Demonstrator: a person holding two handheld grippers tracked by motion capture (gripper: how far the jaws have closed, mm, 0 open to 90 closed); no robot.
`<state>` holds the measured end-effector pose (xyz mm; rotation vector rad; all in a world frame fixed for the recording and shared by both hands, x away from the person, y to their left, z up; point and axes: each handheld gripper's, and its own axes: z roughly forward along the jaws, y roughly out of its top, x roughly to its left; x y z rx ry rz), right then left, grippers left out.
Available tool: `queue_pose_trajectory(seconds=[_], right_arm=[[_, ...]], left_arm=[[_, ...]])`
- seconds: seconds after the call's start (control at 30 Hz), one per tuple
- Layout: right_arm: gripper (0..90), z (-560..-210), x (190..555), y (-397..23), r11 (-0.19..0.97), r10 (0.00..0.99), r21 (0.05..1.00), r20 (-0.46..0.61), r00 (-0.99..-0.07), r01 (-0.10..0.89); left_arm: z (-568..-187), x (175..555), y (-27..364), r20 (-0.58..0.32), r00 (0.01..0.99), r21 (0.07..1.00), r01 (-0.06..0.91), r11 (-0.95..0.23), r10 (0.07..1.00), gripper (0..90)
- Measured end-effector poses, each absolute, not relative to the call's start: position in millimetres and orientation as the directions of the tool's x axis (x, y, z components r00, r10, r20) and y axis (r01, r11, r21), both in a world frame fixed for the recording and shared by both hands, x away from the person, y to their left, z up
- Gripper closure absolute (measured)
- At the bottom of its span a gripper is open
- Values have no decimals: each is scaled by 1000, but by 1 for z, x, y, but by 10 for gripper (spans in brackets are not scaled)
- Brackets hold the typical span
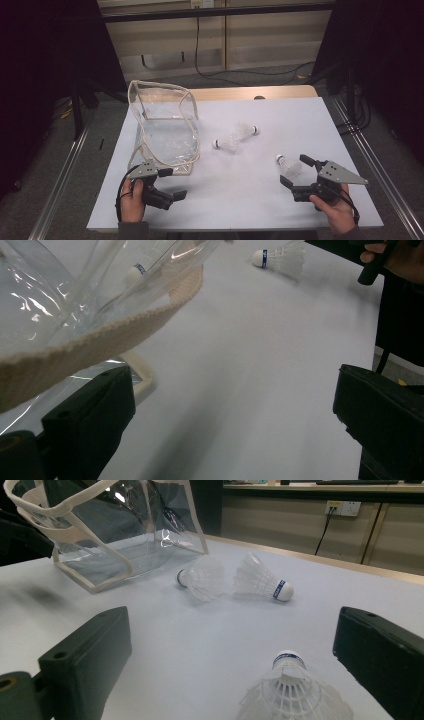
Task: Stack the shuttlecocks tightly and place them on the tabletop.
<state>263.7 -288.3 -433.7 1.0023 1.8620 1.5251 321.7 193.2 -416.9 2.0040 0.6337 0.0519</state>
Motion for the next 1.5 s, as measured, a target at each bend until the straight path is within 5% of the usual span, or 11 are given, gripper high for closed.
queue_pose_trajectory(seconds=[1.5], right_arm=[[27, -397, 335, -256, 189, 828, 932, 18, -561, 309]], left_arm=[[-413, 319, 203, -231, 864, 859, 397, -324, 447, 34]])
